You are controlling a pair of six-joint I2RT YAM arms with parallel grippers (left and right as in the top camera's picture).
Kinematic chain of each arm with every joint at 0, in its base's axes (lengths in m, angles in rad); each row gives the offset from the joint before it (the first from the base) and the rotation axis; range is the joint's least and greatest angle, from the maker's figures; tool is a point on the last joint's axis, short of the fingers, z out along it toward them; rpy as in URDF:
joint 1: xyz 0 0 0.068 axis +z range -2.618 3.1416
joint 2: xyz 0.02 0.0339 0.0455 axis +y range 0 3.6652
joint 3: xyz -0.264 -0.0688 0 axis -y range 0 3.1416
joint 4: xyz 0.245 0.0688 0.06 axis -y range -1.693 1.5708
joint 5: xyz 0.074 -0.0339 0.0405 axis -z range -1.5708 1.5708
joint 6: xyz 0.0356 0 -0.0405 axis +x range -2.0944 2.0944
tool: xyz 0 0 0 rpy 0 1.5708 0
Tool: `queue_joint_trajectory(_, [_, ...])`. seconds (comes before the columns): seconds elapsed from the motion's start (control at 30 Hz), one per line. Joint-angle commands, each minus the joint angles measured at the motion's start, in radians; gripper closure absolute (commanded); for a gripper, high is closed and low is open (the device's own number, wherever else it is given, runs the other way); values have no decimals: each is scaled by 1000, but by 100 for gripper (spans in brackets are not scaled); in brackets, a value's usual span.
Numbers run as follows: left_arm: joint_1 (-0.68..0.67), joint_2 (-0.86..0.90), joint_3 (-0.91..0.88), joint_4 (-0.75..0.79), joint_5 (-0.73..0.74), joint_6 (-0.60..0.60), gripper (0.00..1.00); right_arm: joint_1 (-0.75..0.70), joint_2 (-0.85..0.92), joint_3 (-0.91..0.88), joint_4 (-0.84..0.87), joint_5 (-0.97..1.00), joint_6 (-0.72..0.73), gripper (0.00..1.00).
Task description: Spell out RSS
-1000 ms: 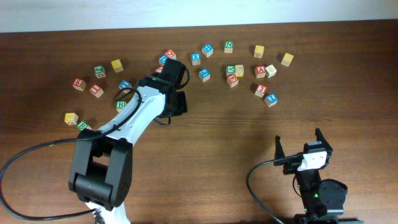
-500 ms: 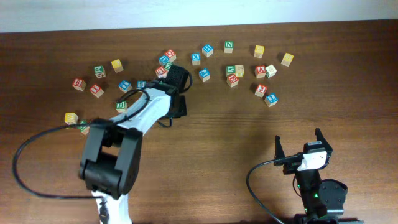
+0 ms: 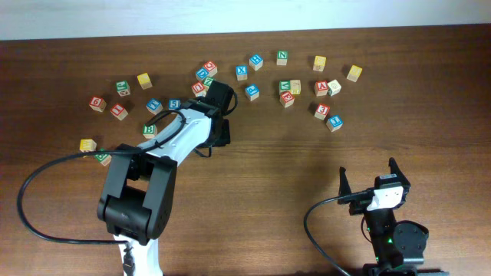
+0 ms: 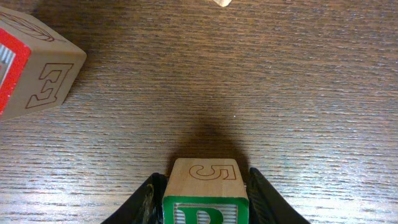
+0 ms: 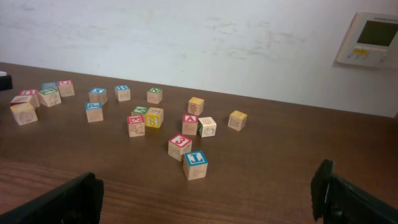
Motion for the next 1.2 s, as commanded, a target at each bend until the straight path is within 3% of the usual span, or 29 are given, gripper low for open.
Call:
queue_joint_trajectory(0.0, [-1,16,1,-2,1,10,64,5,-8,-5,-6,5,11,2])
queue_joint_trajectory(0.07, [-1,15,34,-26,0,24,50,5,-8,-5,-6,5,12,2])
queue_joint_trajectory(0.13, [-1,15,124,-94,0,43,10,5,-8,-5,-6,5,12,2])
queue_joint_trajectory(0.17, [-1,15,184,-142,0,43,1,5,-8,-5,-6,5,11,2])
queue_joint_trajectory(0.4, [-9,-40,750,-502,-5,208,1,5,-9,-5,-6,5,12,2])
queue_joint_trajectory(0.47, [-8,-96,762,-505,-14,268,1,5,-8,-5,-6,5,12,2])
queue_joint_trajectory(0.93, [-18,-119,762,-674,19,275,1,5,-8,-5,-5,-21,13,2])
queue_joint_trajectory(1.17, [-18,-281,665,-634,-4,337,1,5,-8,-5,-2,-56,122,2])
